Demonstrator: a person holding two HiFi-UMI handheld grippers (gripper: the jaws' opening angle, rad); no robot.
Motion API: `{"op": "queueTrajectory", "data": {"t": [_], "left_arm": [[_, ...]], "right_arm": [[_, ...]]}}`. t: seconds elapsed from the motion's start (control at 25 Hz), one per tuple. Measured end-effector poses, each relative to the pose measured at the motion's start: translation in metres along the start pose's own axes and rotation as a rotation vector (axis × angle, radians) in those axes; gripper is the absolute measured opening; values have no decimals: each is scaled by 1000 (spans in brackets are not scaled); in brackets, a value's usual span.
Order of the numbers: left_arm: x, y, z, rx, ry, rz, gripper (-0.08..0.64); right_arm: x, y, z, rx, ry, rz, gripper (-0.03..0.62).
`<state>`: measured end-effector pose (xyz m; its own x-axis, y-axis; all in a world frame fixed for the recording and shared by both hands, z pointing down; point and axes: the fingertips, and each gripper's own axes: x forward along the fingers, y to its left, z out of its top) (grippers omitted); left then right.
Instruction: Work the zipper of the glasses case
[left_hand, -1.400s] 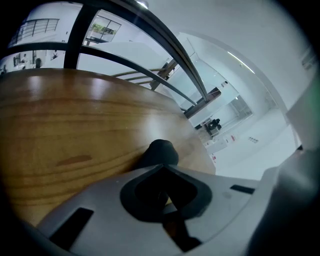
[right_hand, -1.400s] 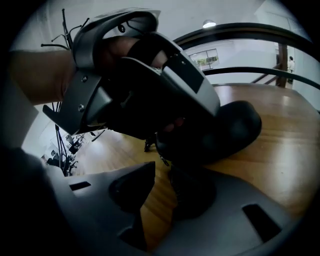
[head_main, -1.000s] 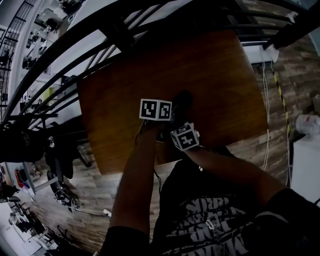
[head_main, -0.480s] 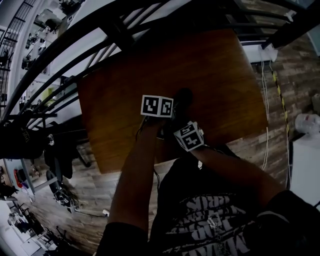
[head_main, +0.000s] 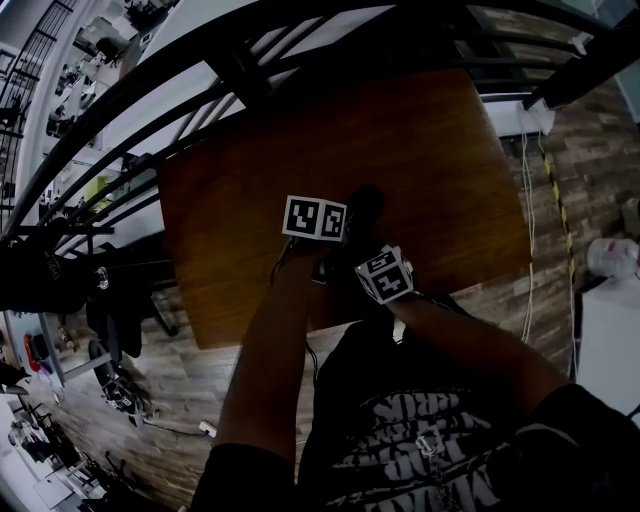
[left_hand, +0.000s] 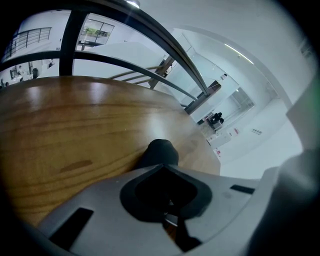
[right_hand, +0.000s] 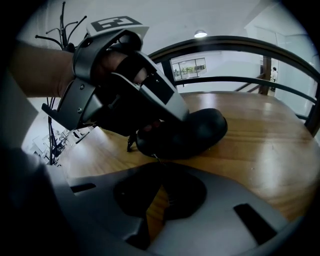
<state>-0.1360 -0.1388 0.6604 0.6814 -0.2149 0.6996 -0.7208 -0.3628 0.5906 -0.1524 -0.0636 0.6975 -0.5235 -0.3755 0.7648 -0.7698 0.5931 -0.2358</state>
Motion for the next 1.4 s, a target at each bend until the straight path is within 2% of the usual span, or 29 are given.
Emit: {"op": "queueTrajectory", "data": {"t": [0.8, 1.4], "left_arm": [[0, -1, 1, -9, -2, -9, 0], [-1, -1, 4, -7, -4, -4, 0]], "right_arm": [[-9, -25, 4, -88, 44, 42, 2], [-10, -55, 8, -112, 40, 16, 2]]}}
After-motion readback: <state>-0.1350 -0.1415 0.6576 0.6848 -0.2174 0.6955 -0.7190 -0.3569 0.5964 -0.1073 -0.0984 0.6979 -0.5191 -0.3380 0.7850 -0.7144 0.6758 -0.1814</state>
